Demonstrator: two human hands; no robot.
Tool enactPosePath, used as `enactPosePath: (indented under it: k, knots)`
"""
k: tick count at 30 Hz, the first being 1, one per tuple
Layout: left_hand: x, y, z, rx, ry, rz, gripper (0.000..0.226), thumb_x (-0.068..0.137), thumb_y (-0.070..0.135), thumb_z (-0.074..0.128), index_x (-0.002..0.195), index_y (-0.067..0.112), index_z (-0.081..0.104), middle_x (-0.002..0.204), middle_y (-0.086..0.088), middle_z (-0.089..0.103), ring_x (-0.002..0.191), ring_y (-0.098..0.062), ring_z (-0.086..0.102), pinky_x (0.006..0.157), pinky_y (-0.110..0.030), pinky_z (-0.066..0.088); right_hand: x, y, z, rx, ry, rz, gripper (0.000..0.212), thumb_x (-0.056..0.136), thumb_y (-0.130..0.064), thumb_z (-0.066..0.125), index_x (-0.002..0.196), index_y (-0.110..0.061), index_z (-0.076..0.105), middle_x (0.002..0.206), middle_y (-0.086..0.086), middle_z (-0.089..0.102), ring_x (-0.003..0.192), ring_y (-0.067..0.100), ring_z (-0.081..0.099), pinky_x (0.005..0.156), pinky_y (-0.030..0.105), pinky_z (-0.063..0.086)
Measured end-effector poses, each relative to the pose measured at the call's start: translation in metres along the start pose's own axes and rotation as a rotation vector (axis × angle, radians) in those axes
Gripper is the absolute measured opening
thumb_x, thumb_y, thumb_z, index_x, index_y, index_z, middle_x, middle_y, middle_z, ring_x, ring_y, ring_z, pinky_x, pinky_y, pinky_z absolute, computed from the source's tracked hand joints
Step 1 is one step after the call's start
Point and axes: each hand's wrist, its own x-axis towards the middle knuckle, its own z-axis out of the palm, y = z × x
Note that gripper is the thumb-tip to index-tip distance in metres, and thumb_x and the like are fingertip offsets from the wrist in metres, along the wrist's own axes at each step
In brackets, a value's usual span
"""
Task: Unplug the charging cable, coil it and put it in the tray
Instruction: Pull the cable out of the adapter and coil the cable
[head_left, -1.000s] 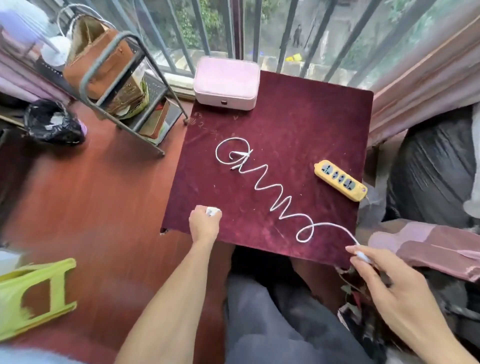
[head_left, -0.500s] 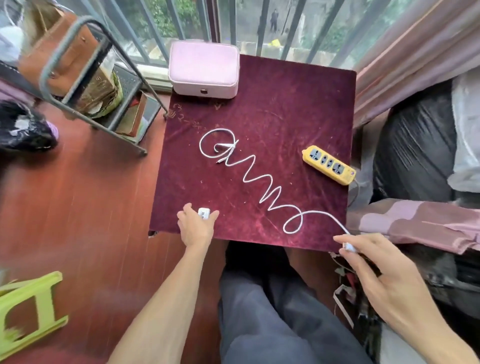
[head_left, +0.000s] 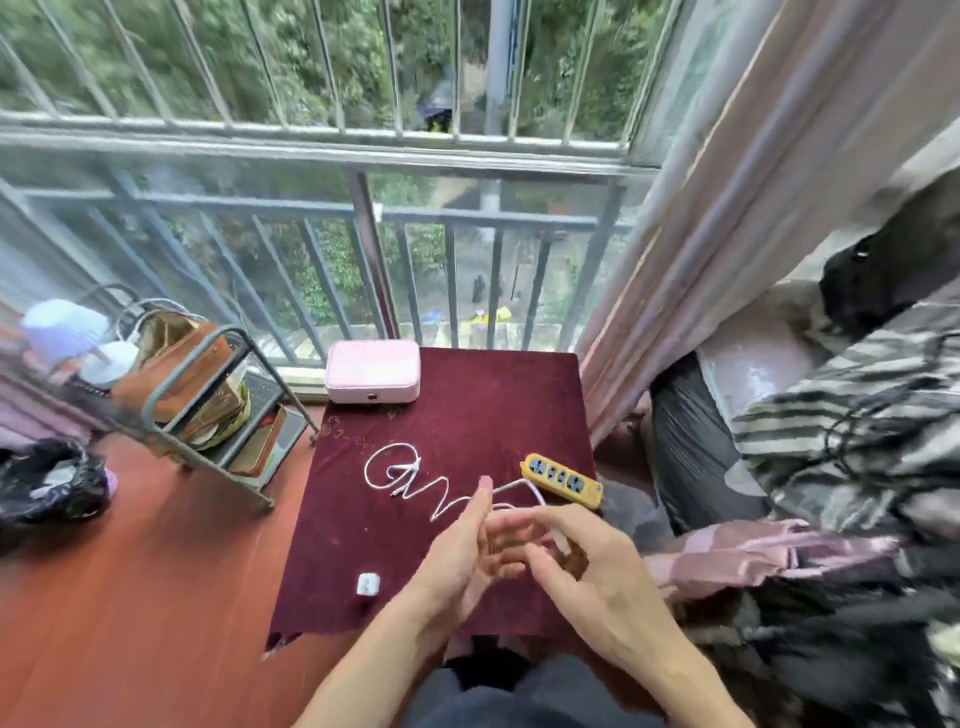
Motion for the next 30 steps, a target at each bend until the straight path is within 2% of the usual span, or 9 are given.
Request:
enactPosePath:
  k: [3, 7, 11, 16, 19, 22, 24, 26, 30]
  knots:
    - [-0.009, 0.016, 0.017, -0.029, -0.029, 0.021, 0.073, 0.105, 0.054, 0.029, 0.124, -0.006, 0.067, 0.115, -0.032, 0.067, 0.095, -0.032, 0.066, 0.088, -0.038, 0.05, -0.011, -0.009, 0.009, 0.048, 0.025, -0.032, 0.023, 0.097, -0.026, 0.069, 0.115, -0.037, 0.078, 0.117, -0.026, 0.076, 0.111, -0.001, 0.072, 0.091, 0.019, 0.057]
    - [-0.015, 0.033, 0.027, -0.126, -0.05, 0.071, 0.064, 0.106, 0.046, 0.036, 0.127, -0.008, 0.06, 0.101, -0.027, 0.07, 0.072, -0.027, 0.067, 0.075, -0.035, 0.055, -0.024, -0.012, 0.02, 0.074, 0.082, -0.075, 0.023, 0.1, -0.016, 0.068, 0.109, -0.036, 0.075, 0.093, -0.024, 0.076, 0.081, 0.0, 0.072, 0.077, 0.014, 0.054]
    - [-0.021, 0.043, 0.031, -0.071, -0.099, 0.122, 0.046, 0.106, 0.039, 0.043, 0.122, 0.002, 0.064, 0.073, -0.01, 0.07, 0.058, -0.016, 0.064, 0.056, -0.024, 0.055, -0.032, -0.014, 0.025, 0.132, 0.089, 0.022, 0.03, 0.098, -0.025, 0.071, 0.093, -0.044, 0.048, 0.08, -0.011, 0.08, 0.057, 0.002, 0.066, 0.063, 0.011, 0.05]
    - [-0.038, 0.047, 0.035, -0.029, -0.206, 0.285, 0.034, 0.104, 0.017, 0.045, 0.132, 0.007, 0.062, 0.062, -0.006, 0.054, 0.049, -0.015, 0.049, 0.048, -0.025, 0.044, -0.032, -0.014, 0.024, 0.177, 0.073, 0.072, 0.028, 0.094, -0.049, 0.069, 0.086, -0.031, 0.05, 0.078, -0.008, 0.079, 0.051, 0.014, 0.049, 0.057, 0.029, 0.046]
    - [-0.05, 0.056, 0.032, -0.146, -0.3, 0.292, 0.042, 0.1, 0.01, 0.044, 0.139, 0.007, 0.059, 0.054, -0.002, 0.043, 0.037, -0.008, 0.033, 0.038, -0.019, 0.029, -0.028, -0.012, 0.013, 0.154, -0.041, 0.093, 0.013, 0.09, -0.037, 0.075, 0.091, -0.035, 0.062, 0.083, -0.011, 0.079, 0.058, 0.005, 0.046, 0.061, 0.023, 0.044]
    - [-0.066, 0.063, 0.026, -0.248, -0.412, 0.259, 0.047, 0.097, 0.011, 0.044, 0.141, 0.004, 0.058, 0.047, 0.004, 0.038, 0.035, -0.004, 0.027, 0.035, -0.018, 0.025, -0.012, -0.005, -0.003, 0.174, 0.105, 0.132, 0.031, 0.091, -0.015, 0.078, 0.107, -0.04, 0.068, 0.095, -0.012, 0.077, 0.076, 0.0, 0.064, 0.074, 0.023, 0.051]
    - [-0.076, 0.065, 0.026, -0.278, -0.478, 0.223, 0.047, 0.099, 0.016, 0.044, 0.143, 0.002, 0.056, 0.044, 0.007, 0.036, 0.036, -0.004, 0.022, 0.035, -0.018, 0.022, 0.007, -0.02, -0.007, 0.179, 0.18, 0.076, 0.045, 0.091, -0.024, 0.081, 0.126, -0.045, 0.062, 0.123, -0.02, 0.071, 0.112, 0.002, 0.068, 0.091, 0.024, 0.051]
    - [-0.085, 0.064, 0.029, -0.247, -0.501, 0.194, 0.047, 0.101, 0.021, 0.045, 0.142, 0.003, 0.057, 0.041, 0.008, 0.03, 0.036, -0.006, 0.017, 0.036, -0.02, 0.015, 0.025, -0.039, -0.003, 0.198, 0.129, 0.022, 0.057, 0.085, -0.039, 0.078, 0.136, -0.048, 0.055, 0.135, -0.022, 0.065, 0.125, 0.002, 0.062, 0.098, 0.02, 0.049]
    - [-0.101, 0.061, 0.033, -0.196, -0.576, 0.17, 0.049, 0.095, 0.027, 0.062, 0.139, 0.005, 0.061, 0.039, 0.01, 0.028, 0.032, -0.003, 0.023, 0.037, -0.02, 0.015, 0.05, -0.059, 0.01, 0.281, -0.062, 0.06, 0.027, 0.093, -0.028, 0.073, 0.119, -0.037, 0.071, 0.102, -0.017, 0.077, 0.095, 0.001, 0.073, 0.082, 0.022, 0.056]
